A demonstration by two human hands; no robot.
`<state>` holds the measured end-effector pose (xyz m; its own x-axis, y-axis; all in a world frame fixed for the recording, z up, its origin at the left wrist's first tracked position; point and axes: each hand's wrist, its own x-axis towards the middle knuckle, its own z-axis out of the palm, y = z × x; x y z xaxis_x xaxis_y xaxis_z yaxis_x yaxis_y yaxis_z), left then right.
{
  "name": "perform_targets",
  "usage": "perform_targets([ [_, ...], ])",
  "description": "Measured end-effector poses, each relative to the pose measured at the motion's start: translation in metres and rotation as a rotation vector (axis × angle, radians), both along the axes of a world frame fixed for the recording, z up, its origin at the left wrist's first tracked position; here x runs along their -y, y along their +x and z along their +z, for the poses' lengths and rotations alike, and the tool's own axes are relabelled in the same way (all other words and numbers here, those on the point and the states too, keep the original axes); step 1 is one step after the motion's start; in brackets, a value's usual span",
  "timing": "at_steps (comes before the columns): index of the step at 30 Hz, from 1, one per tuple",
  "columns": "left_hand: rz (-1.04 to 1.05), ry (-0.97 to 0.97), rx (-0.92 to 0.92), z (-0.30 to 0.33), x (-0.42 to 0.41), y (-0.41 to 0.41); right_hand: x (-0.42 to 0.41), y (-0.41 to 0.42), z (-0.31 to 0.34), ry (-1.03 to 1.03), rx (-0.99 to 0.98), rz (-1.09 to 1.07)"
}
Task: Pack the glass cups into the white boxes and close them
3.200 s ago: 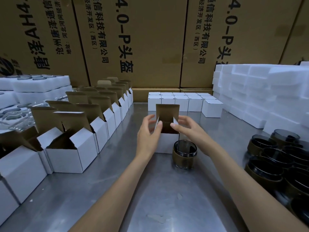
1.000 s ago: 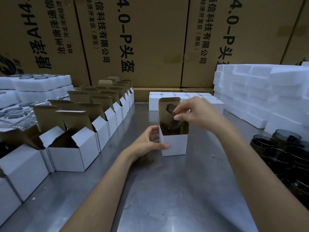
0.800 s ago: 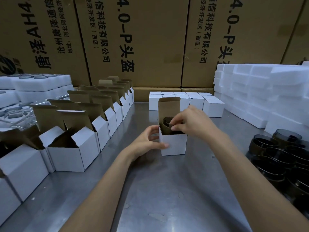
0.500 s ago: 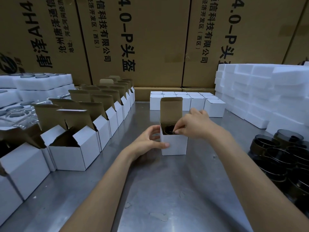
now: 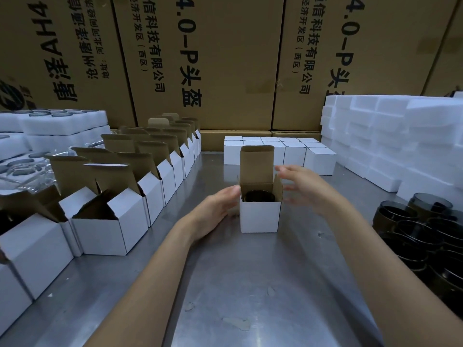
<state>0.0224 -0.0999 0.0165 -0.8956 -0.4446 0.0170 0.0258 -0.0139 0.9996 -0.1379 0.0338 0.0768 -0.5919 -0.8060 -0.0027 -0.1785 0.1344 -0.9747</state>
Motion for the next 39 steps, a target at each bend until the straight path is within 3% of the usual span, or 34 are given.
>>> perform_targets([
  [2, 0.026, 0.060, -0.014, 0.001, 0.003, -0.001, 0.000, -0.002, -0.011, -0.013, 0.227, 0.075],
  [4, 0.103, 0.062, 0.000, 0.001, 0.002, -0.003, 0.002, -0.006, -0.021, -0.041, 0.282, 0.155],
  [11, 0.321, -0.006, -0.148, 0.001, -0.010, -0.021, 0.011, -0.005, -0.034, -0.059, 0.088, 0.169],
  [16, 0.353, 0.009, -0.163, 0.004, -0.016, -0.020, 0.011, 0.002, -0.038, -0.095, 0.027, 0.127],
  [21, 0.266, 0.064, -0.177, 0.002, -0.016, -0.013, 0.008, 0.010, -0.050, -0.220, 0.178, 0.075],
  [24, 0.223, -0.031, -0.148, 0.001, -0.020, -0.012, 0.010, 0.017, -0.056, -0.291, 0.096, 0.041],
  [30, 0.287, -0.158, -0.181, -0.003, -0.019, -0.012, 0.014, 0.025, -0.070, -0.350, -0.257, -0.080],
  [35, 0.341, -0.217, -0.202, -0.003, -0.017, -0.014, 0.014, 0.026, -0.066, -0.341, -0.302, -0.099],
  [39, 0.234, -0.136, -0.177, -0.005, -0.014, -0.011, 0.017, 0.024, -0.070, -0.350, -0.262, -0.092],
])
